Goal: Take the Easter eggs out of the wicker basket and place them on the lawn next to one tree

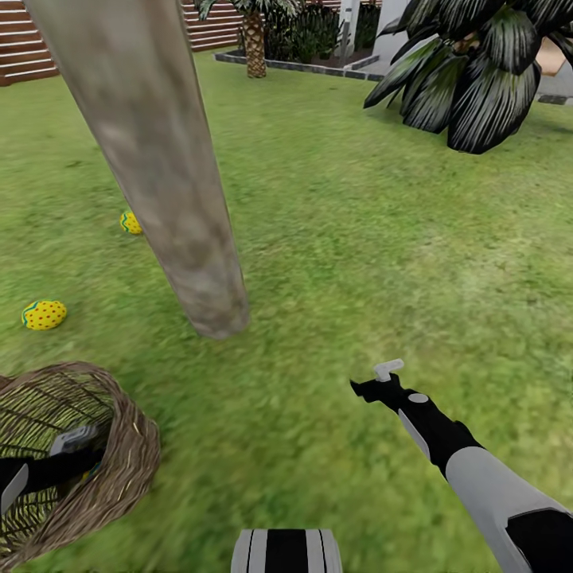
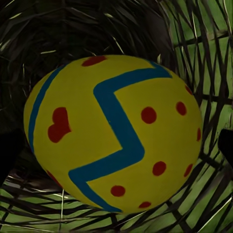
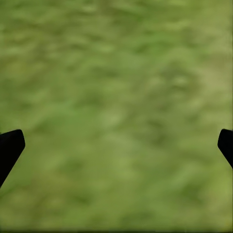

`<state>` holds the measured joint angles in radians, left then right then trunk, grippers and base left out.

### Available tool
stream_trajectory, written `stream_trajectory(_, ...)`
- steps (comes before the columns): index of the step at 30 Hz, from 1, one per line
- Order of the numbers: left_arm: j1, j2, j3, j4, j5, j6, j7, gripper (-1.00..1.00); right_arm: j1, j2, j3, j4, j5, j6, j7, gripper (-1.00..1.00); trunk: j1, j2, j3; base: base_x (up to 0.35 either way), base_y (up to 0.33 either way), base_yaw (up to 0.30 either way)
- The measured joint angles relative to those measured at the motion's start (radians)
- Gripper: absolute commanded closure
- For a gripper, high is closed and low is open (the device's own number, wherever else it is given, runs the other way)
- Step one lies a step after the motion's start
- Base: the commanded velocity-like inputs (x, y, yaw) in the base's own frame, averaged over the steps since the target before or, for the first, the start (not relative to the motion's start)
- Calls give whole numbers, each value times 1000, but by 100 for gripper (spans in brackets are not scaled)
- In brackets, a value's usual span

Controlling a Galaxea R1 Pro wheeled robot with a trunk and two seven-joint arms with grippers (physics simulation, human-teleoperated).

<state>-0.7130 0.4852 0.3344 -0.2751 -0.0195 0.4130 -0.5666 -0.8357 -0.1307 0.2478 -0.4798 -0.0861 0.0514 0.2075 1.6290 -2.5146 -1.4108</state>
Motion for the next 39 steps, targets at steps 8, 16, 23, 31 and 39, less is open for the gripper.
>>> stream_trajectory(8, 0, 2, 0, 0, 0, -1, 0, -100, 0, 0, 0, 0, 0, 0, 0, -100, 4, -2, -31, 0, 0, 0)
stream_trajectory(16, 0, -1, -1, 1, 0, -2, 0, -100, 0, 0, 1, -5, 0, -1, 3, -100, 4, -2, -31, 0, 0, 0)
stream_trajectory(23, 0, -6, -1, 2, 1, -2, 1, -100, 0, 0, 0, -14, 0, -1, 1, -100, 4, -2, -31, 0, 0, 0)
stream_trajectory(31, 0, -7, -1, 2, 1, -2, 1, -100, 0, 0, -2, -17, 0, 0, 2, -100, 4, -2, -31, 0, 0, 0)
stream_trajectory(39, 0, -7, -1, 3, 2, -3, 1, -100, 0, 0, 0, -17, 0, 0, 3, -100, 4, -2, -31, 0, 0, 0)
